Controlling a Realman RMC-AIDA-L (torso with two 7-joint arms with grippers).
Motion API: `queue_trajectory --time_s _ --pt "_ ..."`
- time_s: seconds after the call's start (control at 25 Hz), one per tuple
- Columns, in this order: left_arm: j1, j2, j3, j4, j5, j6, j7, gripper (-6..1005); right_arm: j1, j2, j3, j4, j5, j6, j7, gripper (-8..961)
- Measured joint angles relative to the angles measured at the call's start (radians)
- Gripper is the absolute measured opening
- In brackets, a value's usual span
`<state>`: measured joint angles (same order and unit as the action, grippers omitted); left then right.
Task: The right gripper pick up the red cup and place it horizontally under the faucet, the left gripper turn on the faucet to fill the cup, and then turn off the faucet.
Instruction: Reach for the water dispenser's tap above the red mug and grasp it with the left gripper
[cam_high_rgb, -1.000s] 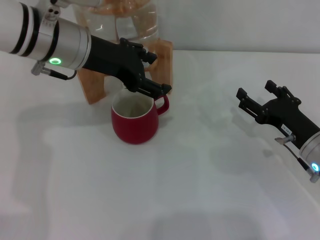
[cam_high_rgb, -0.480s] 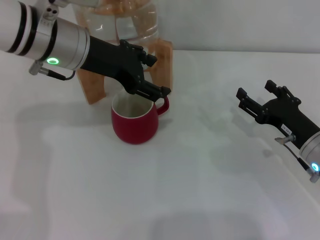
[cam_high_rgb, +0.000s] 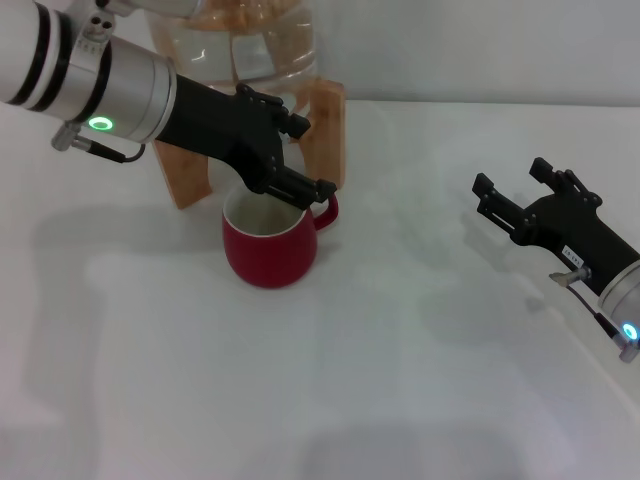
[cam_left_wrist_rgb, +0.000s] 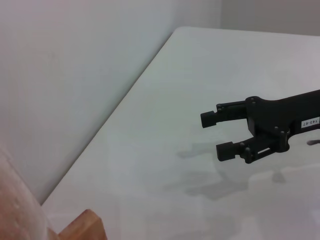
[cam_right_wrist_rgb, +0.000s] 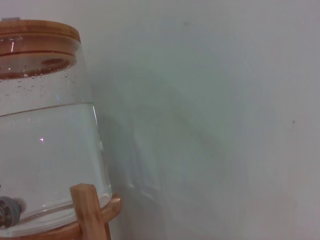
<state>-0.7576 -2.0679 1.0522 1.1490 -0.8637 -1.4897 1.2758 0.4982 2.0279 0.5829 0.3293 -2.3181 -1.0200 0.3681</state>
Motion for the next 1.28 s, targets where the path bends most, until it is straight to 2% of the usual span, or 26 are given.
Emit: queue_trajectory --time_s 0.96,1.12,1.28 --pt "-0.002 0.001 -0.002 0.024 -0.002 -0.050 -0.018 882 0.003 -0.002 0.000 -0.004 0.001 0.000 0.000 872" --pt "0.000 0.002 -0.003 0.052 -0.007 -0.051 -0.017 880 0.003 -0.002 0.000 -0.003 0.000 0.000 0.000 872" --pt "0.000 -0.007 -0.004 0.107 -0.022 -0.028 -0.013 878 0.005 -0.002 0.000 -0.002 -0.002 0.000 0.000 872"
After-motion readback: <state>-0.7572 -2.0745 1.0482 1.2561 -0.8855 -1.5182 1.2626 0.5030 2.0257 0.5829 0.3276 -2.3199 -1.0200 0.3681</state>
